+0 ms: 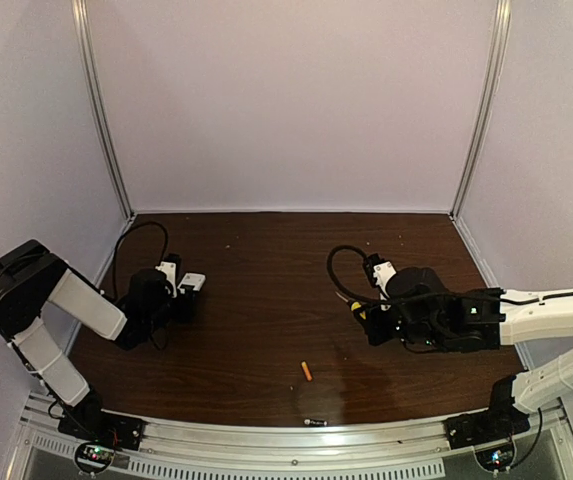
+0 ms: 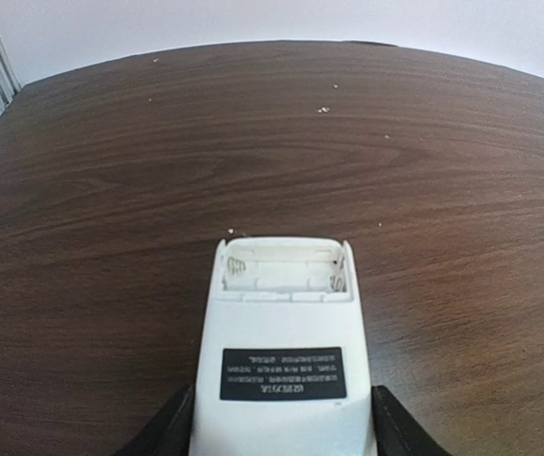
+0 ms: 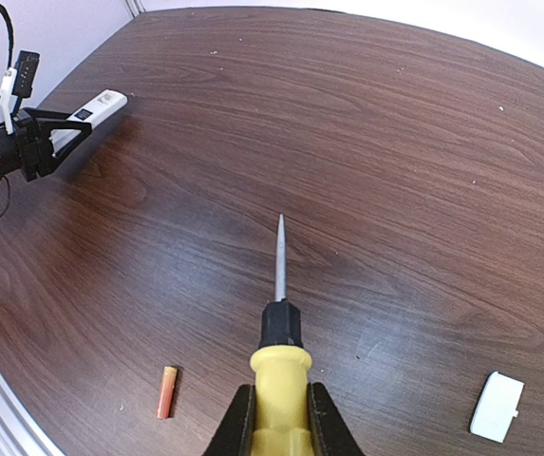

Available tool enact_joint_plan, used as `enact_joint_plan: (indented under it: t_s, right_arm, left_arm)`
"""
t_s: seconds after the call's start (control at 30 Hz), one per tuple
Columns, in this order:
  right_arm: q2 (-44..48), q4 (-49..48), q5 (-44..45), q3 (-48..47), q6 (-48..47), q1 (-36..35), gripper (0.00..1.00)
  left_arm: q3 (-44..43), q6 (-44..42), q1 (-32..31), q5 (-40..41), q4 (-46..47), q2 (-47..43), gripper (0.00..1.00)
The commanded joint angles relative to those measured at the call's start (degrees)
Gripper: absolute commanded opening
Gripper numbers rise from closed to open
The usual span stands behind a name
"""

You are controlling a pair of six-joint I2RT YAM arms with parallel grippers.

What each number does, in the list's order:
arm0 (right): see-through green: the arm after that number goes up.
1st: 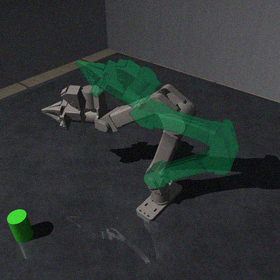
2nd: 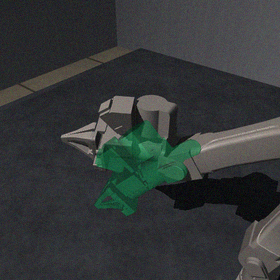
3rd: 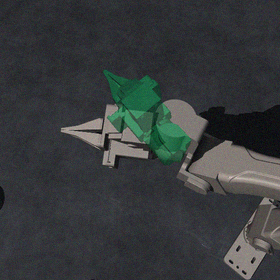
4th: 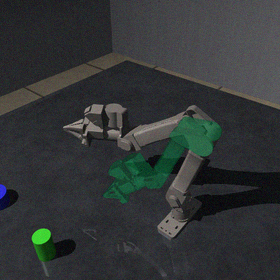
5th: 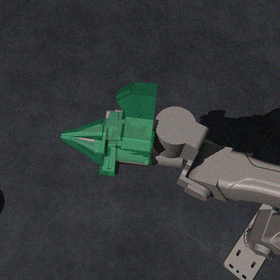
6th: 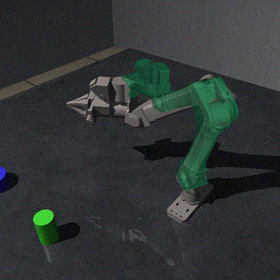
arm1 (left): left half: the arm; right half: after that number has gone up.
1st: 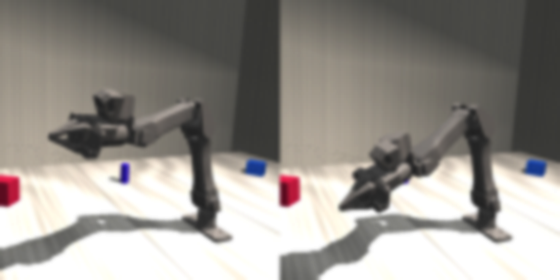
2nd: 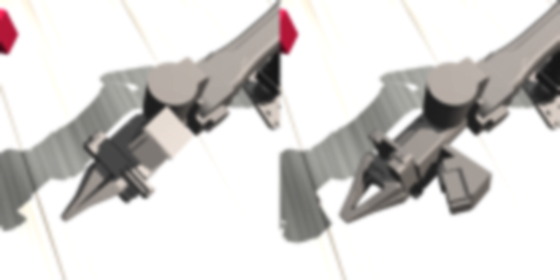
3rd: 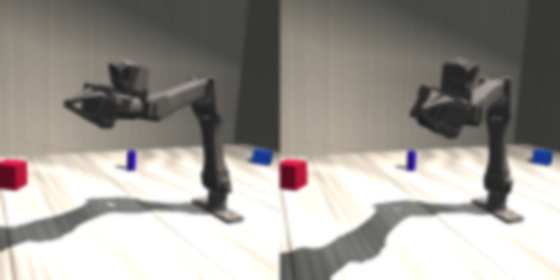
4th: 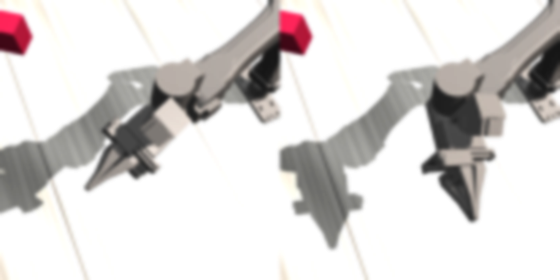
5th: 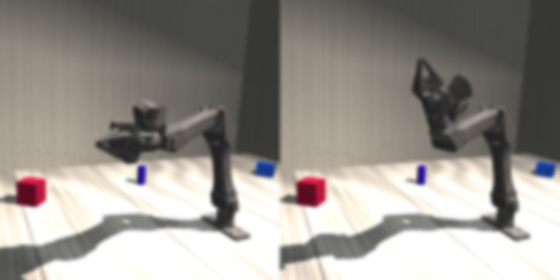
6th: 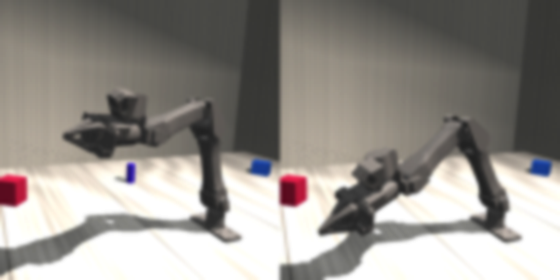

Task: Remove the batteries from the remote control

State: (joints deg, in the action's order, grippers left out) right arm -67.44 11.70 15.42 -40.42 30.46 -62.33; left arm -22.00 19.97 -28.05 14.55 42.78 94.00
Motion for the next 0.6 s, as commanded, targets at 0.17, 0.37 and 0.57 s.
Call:
enact_joint_plan:
  t_s: [0.17, 0.37, 0.57]
  right_arm:
    - [0.47, -0.98, 1.81, 0.61, 0.74, 0.26, 0.00]
    - [0.46, -0.94, 1.82, 0.61, 0.74, 0.27, 0.00]
    - [0.47, -0.98, 1.83, 0.70, 0.74, 0.26, 0.00]
  left_arm:
    - [-0.94, 1.02, 0.52, 0.10, 2.09, 0.66, 0.44]
    - [-0.43, 1.13, 0.46, 0.13, 2.67, 0.16, 0.64]
    - [0.24, 1.13, 0.53, 0.43, 2.51, -1.34, 0.79]
